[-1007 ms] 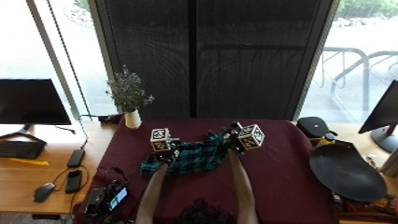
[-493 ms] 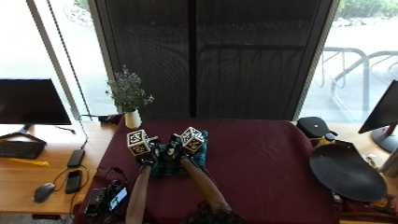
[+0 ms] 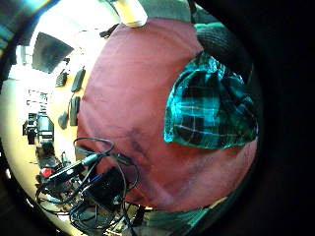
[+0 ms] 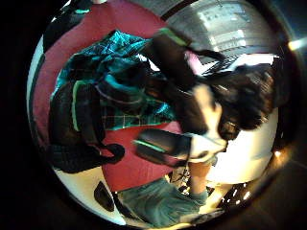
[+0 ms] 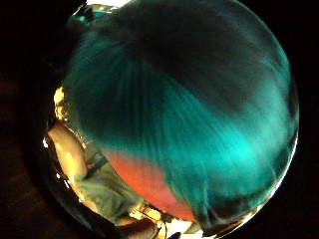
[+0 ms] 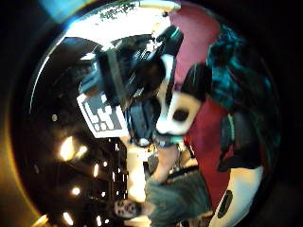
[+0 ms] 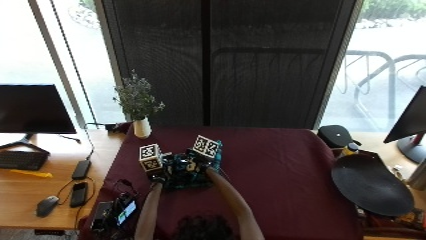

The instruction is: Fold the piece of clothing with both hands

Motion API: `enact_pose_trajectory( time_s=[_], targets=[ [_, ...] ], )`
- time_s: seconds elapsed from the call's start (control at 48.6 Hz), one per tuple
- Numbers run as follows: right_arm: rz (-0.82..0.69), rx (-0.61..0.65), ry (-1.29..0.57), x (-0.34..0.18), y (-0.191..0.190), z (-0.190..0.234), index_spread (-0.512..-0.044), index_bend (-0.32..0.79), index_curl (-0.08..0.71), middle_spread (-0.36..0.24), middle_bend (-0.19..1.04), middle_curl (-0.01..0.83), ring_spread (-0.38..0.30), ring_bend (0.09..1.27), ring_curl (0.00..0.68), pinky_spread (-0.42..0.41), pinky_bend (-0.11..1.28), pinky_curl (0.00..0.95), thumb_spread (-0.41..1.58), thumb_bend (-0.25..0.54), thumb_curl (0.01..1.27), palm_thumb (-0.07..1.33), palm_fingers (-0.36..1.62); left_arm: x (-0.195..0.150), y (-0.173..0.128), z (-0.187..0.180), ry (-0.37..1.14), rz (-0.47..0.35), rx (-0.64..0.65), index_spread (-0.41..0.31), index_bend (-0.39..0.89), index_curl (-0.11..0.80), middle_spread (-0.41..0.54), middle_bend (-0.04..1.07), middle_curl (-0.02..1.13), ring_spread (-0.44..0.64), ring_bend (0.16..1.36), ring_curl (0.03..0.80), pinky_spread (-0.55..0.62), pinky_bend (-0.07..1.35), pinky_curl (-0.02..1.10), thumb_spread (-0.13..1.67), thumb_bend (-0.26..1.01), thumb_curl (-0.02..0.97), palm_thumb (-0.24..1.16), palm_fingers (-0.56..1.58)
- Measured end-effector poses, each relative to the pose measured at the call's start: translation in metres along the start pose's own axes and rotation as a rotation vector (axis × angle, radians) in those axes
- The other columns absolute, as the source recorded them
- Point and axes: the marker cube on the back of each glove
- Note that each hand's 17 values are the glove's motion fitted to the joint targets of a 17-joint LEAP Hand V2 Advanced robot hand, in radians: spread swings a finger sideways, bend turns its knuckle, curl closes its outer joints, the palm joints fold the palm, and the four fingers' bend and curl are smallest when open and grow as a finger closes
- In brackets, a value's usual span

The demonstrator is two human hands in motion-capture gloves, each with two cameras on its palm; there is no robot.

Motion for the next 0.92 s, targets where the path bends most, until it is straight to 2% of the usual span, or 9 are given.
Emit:
enact_pose_trajectory(
  time_s=[0.062, 0.144, 0.226, 0.329, 0.452, 0.514, 0.658, 0.74, 0.925],
  targets=[
    [-0.051, -0.104, -0.027, -0.011, 0.007, -0.001, -0.352, 0.03, 0.196, -0.095, 0.10, 0.267, -0.106, 0.62, 0.451, -0.031, 0.77, 0.406, 0.90, 0.014, 0.63, 1.11, 0.29, 0.000, -0.001, 0.006, 0.025, 0.036, -0.018, -0.125, 0.16, 0.386, -0.027, 0.18, 0.40, 0.20, 0.42, 0.324, 0.30, 0.32, 0.37, 1.42, 0.09, 0.319, 0.44, 0.47],
    [-0.100, -0.154, 0.184, -0.013, 0.028, -0.028, -0.367, 0.08, 0.183, -0.082, 0.15, 0.264, -0.057, 0.62, 0.426, 0.040, 0.78, 0.386, 1.02, -0.030, 0.59, 1.02, 0.27, 0.009, 0.024, -0.011, 0.006, 0.047, -0.036, -0.125, 0.16, 0.386, -0.026, 0.18, 0.40, 0.20, 0.43, 0.325, 0.30, 0.32, 0.37, 1.42, 0.08, 0.321, 0.45, 0.47],
    [0.148, -0.192, 0.486, -0.008, 0.057, -0.063, -0.367, 0.13, 0.197, -0.061, 0.19, 0.279, -0.023, 0.57, 0.395, 0.093, 0.75, 0.363, 1.10, -0.039, 0.56, 0.93, 0.32, 0.020, 0.026, -0.009, -0.004, 0.072, -0.045, -0.125, 0.16, 0.385, -0.026, 0.18, 0.40, 0.20, 0.43, 0.325, 0.30, 0.32, 0.37, 1.43, 0.08, 0.326, 0.46, 0.47],
    [0.488, -0.101, 0.908, 0.003, 0.081, -0.108, -0.355, 0.18, 0.231, -0.053, 0.22, 0.304, 0.012, 0.49, 0.370, 0.143, 0.70, 0.344, 1.17, -0.042, 0.52, 0.83, 0.38, 0.035, 0.034, -0.012, -0.066, 0.065, -0.068, -0.125, 0.16, 0.385, -0.021, 0.17, 0.40, 0.20, 0.43, 0.327, 0.30, 0.32, 0.37, 1.43, 0.08, 0.330, 0.48, 0.47],
    [0.619, 0.104, 1.225, 0.000, 0.112, -0.156, -0.350, 0.20, 0.275, -0.064, 0.22, 0.322, 0.030, 0.41, 0.347, 0.172, 0.63, 0.326, 1.23, -0.034, 0.48, 0.75, 0.43, 0.060, 0.041, -0.014, -0.104, 0.133, -0.068, -0.124, 0.16, 0.386, -0.019, 0.18, 0.39, 0.20, 0.43, 0.329, 0.30, 0.32, 0.37, 1.43, 0.07, 0.333, 0.48, 0.47],
    [0.651, 0.175, 1.213, -0.004, 0.128, -0.168, -0.345, 0.20, 0.293, -0.070, 0.21, 0.327, 0.034, 0.38, 0.341, 0.181, 0.61, 0.322, 1.25, -0.030, 0.46, 0.72, 0.45, 0.066, 0.039, -0.017, -0.131, 0.118, -0.025, -0.124, 0.16, 0.386, -0.018, 0.18, 0.39, 0.19, 0.43, 0.329, 0.30, 0.32, 0.37, 1.43, 0.06, 0.334, 0.48, 0.47],
    [0.517, 0.280, 1.003, 0.022, 0.123, -0.175, -0.339, 0.18, 0.318, -0.069, 0.19, 0.338, 0.044, 0.33, 0.333, 0.199, 0.56, 0.315, 1.29, -0.019, 0.43, 0.69, 0.47, 0.075, 0.039, -0.020, -0.161, 0.096, -0.025, -0.125, 0.16, 0.387, -0.018, 0.17, 0.39, 0.19, 0.44, 0.331, 0.30, 0.31, 0.37, 1.43, 0.05, 0.335, 0.48, 0.46],
    [0.536, 0.280, 1.020, 0.042, 0.123, -0.179, -0.337, 0.17, 0.325, -0.068, 0.18, 0.340, 0.050, 0.31, 0.332, 0.206, 0.55, 0.315, 1.30, -0.015, 0.42, 0.68, 0.47, 0.086, 0.039, -0.020, -0.135, 0.159, -0.019, -0.125, 0.16, 0.388, -0.018, 0.17, 0.39, 0.19, 0.44, 0.332, 0.30, 0.31, 0.37, 1.42, 0.03, 0.333, 0.47, 0.46],
    [0.575, 0.298, 1.070, 0.050, 0.141, -0.184, -0.336, 0.16, 0.334, -0.061, 0.18, 0.344, 0.064, 0.27, 0.328, 0.213, 0.52, 0.316, 1.32, -0.012, 0.40, 0.68, 0.46, 0.086, 0.047, -0.021, -0.204, 0.113, -0.047, -0.124, 0.16, 0.386, -0.017, 0.18, 0.39, 0.19, 0.44, 0.332, 0.30, 0.31, 0.38, 1.43, 0.02, 0.335, 0.47, 0.46]
  ],
)
